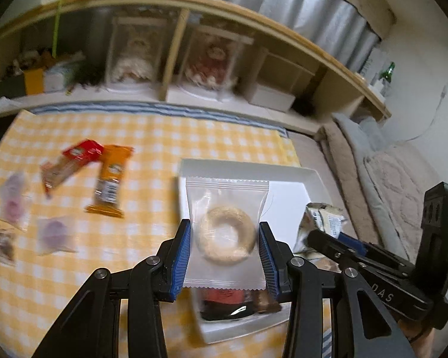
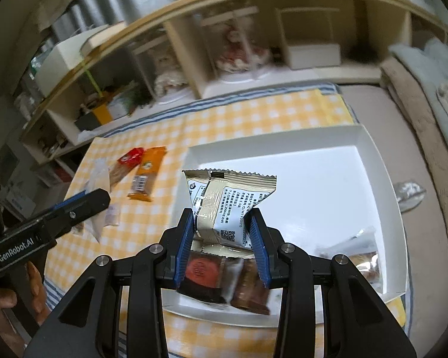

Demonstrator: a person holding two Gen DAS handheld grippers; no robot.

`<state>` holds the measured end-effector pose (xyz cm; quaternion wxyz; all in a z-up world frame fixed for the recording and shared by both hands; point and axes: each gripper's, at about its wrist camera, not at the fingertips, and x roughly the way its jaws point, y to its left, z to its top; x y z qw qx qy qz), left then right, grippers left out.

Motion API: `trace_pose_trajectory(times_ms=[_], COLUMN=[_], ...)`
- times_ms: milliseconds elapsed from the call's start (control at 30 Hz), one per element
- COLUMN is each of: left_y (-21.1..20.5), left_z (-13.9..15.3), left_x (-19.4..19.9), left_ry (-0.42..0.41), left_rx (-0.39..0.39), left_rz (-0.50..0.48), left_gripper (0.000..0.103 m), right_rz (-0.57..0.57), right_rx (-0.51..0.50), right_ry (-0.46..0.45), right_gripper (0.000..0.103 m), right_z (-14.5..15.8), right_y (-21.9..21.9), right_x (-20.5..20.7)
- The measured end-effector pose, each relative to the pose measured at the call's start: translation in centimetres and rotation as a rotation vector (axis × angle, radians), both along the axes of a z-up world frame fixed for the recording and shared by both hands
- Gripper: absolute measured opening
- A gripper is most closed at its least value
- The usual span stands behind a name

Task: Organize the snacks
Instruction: 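Carry both held snacks over the tray and release them inside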

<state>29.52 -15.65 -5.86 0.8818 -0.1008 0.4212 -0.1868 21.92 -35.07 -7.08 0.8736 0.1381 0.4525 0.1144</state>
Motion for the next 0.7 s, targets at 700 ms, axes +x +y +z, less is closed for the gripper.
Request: trace_pose_trajectory(times_ms=[700], left_y=[-5.6], left_z=[-7.7], left_x=[11.9], left_ry=[0.098], left_rx=[0.005], left_rz=[0.018], left_gripper=[0.053], right_rz=[-0.097], right_rx=[0.033], right_ry=[0.156], right_gripper=[0.038], right_z=[-6.4], right_y=[-3.7], right_x=[4.5])
